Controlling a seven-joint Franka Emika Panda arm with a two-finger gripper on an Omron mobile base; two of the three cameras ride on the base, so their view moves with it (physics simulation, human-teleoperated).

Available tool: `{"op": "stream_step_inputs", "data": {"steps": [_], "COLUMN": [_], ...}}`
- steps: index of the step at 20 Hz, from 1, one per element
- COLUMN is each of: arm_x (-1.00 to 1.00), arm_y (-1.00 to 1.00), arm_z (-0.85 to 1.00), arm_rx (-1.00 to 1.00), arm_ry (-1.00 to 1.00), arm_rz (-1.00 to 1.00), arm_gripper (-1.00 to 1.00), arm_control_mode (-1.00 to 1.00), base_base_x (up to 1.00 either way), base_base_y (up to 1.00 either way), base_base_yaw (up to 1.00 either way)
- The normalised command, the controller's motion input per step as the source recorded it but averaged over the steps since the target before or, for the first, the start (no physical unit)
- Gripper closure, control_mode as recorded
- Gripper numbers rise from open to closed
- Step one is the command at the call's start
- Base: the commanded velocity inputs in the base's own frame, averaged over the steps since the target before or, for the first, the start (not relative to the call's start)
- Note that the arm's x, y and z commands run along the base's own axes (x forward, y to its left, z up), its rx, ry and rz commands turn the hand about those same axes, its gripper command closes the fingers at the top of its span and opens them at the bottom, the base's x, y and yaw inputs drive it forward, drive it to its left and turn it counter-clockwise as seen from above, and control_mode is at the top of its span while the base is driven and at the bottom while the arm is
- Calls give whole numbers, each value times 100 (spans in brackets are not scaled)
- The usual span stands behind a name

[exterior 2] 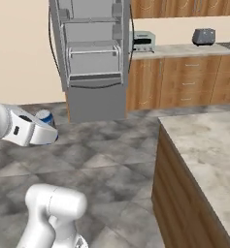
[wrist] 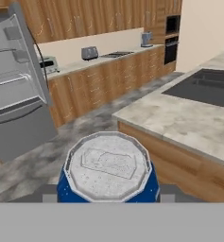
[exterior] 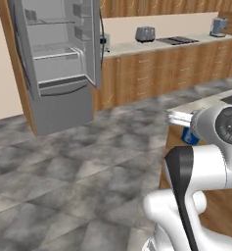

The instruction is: Open the fridge, grab two sodas, and place both sodas inside the bowl with ice on the dining counter.

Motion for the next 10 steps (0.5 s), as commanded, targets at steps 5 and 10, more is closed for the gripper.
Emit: {"op": "stream_step_inputs", "data": {"steps": [5, 10], "arm_x": [0, 0], "arm_y": [0, 0], "arm_z": [0, 0], "arm_rx": [0, 0], "arm_ry": [0, 0], "arm_rz": [0, 0], "arm_gripper": [100, 100], "arm_control_mode": [100, 100], "base_base_x": [-100, -100], "base_base_y": [-6, -36], "base_base_yaw": [-10, -10]}}
